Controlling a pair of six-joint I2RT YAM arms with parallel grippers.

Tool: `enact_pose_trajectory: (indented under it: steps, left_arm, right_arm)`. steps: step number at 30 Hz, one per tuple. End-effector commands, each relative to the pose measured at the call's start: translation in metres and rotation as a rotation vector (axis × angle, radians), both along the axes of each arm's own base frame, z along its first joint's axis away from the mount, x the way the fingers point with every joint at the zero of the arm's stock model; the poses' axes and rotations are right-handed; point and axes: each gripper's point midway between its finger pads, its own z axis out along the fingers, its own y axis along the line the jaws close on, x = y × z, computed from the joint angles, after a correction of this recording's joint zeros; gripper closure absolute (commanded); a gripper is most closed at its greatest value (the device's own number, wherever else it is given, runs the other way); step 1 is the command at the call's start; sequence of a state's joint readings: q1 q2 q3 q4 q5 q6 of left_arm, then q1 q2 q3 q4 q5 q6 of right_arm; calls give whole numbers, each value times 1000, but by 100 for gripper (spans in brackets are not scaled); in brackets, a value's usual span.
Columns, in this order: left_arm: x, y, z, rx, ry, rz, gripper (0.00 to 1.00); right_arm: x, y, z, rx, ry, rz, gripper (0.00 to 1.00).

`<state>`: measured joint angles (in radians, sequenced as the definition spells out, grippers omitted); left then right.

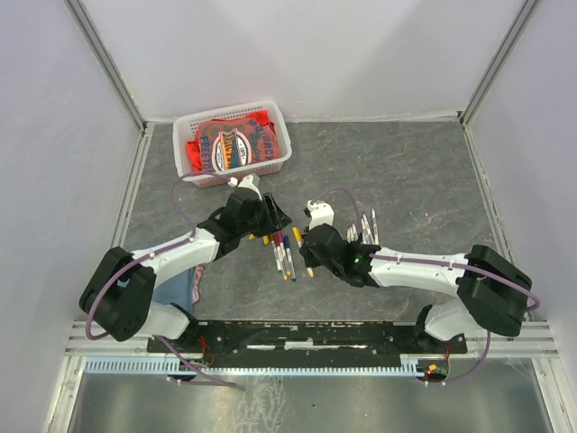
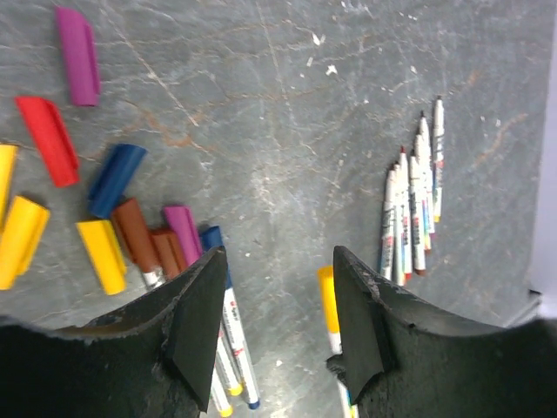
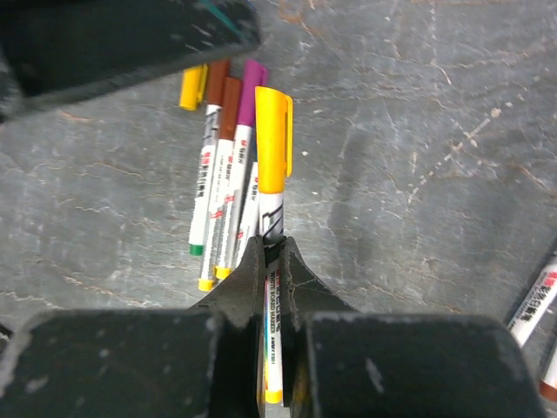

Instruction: Open the pen caps

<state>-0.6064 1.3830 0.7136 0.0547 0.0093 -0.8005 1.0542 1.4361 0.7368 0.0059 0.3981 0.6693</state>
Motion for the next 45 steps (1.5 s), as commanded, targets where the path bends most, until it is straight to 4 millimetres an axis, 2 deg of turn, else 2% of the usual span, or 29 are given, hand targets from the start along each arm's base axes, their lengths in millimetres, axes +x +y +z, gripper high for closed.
enact_pose_trajectory:
  steps: [1,7,17,23,28,45]
  left_arm:
    - [1,-27,22,-184,19,-25,41]
    - [-1,-33,25,-231,48,-26,42]
    - [-8,-37,18,-262,87,-34,51]
    - [-11,-38,24,-278,77,-41,62]
    - [-14,-39,27,-295,70,-48,78]
    - [-21,-49,28,-315,85,-77,75]
  right_arm:
    - [-1,22,30,95,-60,87,99]
    - [-1,30,43,131,-91,127,99]
    - [-1,36,59,169,-122,155,99]
    - [0,36,57,172,-125,153,99]
    - [3,35,58,178,-126,145,99]
    - [14,27,57,203,-114,120,99]
